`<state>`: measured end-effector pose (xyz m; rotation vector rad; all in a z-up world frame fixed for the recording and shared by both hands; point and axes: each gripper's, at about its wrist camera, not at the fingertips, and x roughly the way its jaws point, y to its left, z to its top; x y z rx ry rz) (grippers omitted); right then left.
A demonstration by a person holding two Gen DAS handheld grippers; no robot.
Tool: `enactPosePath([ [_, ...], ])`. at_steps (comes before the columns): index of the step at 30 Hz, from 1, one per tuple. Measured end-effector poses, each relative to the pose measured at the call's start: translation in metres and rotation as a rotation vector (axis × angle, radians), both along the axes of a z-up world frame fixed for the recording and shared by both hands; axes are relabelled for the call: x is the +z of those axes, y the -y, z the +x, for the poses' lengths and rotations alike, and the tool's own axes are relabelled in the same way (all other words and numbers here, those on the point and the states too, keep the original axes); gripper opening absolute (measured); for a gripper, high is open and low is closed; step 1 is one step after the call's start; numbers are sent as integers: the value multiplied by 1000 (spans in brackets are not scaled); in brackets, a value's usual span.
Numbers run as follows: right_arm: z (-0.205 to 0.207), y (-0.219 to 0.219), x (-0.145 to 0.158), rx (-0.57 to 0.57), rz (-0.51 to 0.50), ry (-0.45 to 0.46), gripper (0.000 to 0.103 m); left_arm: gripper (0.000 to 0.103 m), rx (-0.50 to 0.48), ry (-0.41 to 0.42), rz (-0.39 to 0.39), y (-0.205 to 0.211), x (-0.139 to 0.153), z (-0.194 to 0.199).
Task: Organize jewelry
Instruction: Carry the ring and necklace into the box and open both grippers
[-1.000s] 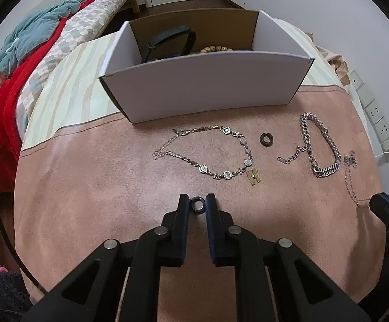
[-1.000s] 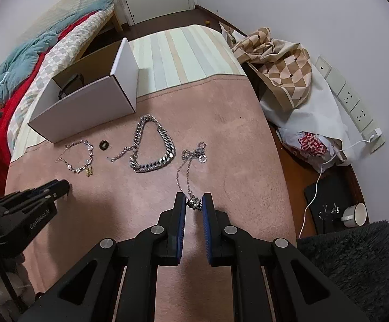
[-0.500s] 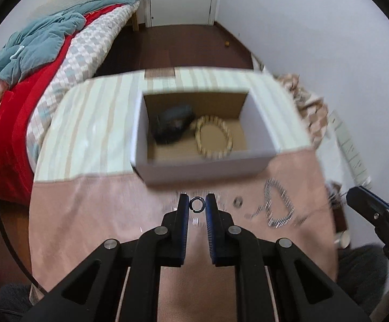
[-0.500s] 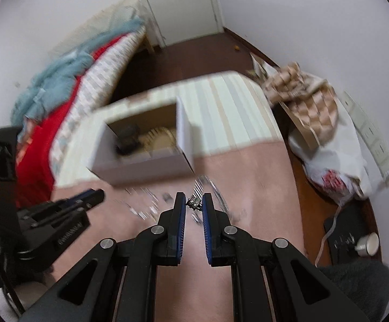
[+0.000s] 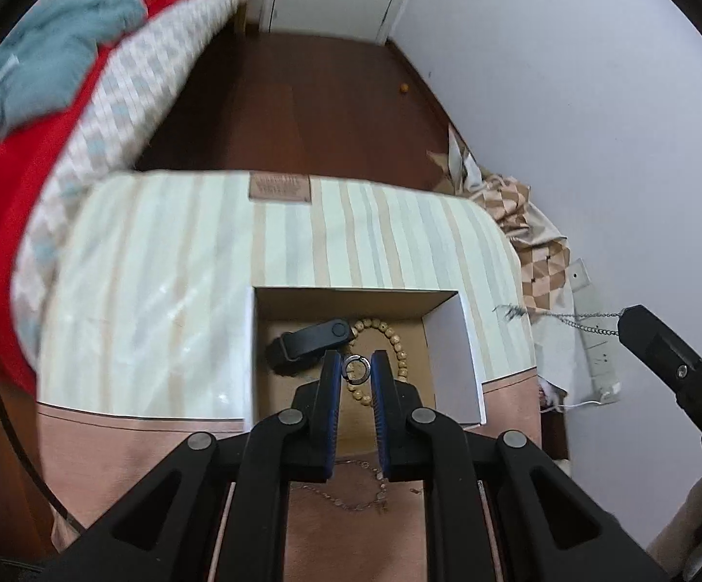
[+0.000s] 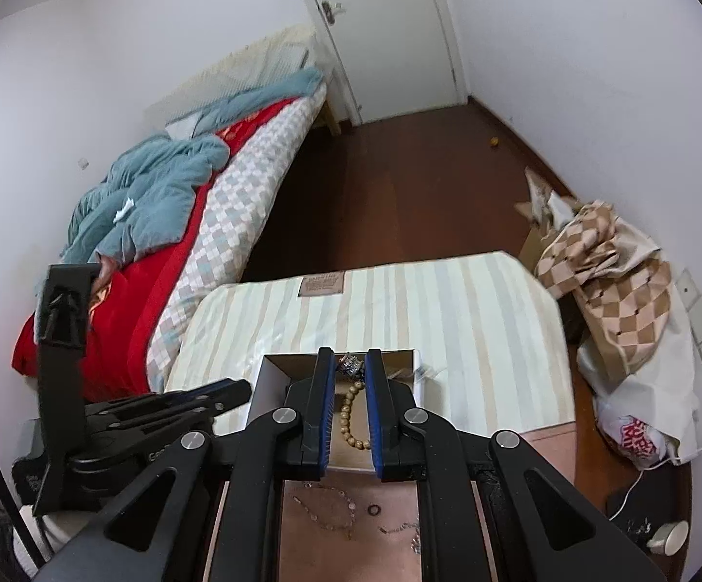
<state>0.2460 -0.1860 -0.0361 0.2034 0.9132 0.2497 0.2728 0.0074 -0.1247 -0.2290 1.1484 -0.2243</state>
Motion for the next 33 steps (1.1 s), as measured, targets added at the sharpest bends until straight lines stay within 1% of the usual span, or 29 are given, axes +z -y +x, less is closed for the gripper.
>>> enactPosePath([
  [5, 30, 2, -21, 5, 27, -72, 13, 10, -19, -64, -14, 6, -21, 19],
  [9, 41, 4, -37, 11, 26, -111, 13, 10, -31, -90, 5, 12, -32, 29],
  [12, 50, 1, -57, 20, 13, -160, 13, 10, -37, -113, 12, 15, -41, 35],
  [17, 58, 1, -90, 32, 6, -234, 13, 10, -49, -168, -22, 21, -56, 46],
  [22, 65, 1, -113, 45, 22, -292, 13, 11, -46, -203, -36, 28, -57, 56],
  [25, 67, 2, -119, 50, 36, -329, 14, 12, -36, -185, -22, 28, -50, 60],
  [26, 67, 2, -121, 54, 40, -340, 14, 15, -32, -173, -6, 27, -47, 60],
  [27, 68, 3, -121, 54, 39, -343, 16, 24, -27, -158, 8, 26, -43, 59],
  [28, 66, 3, -120, 52, 29, -340, 24, 32, -21, -144, 20, 23, -40, 58],
  [29, 64, 3, -119, 56, 26, -335, 29, 54, -8, -123, 35, 20, -35, 56],
  [30, 64, 3, -117, 60, 25, -332, 40, 72, 5, -103, 46, 17, -31, 54],
  [31, 61, 2, -115, 62, 17, -326, 47, 75, 20, -81, 57, 13, -27, 51],
  [33, 58, 2, -111, 68, 6, -318, 50, 76, 41, -47, 82, 7, -20, 45],
])
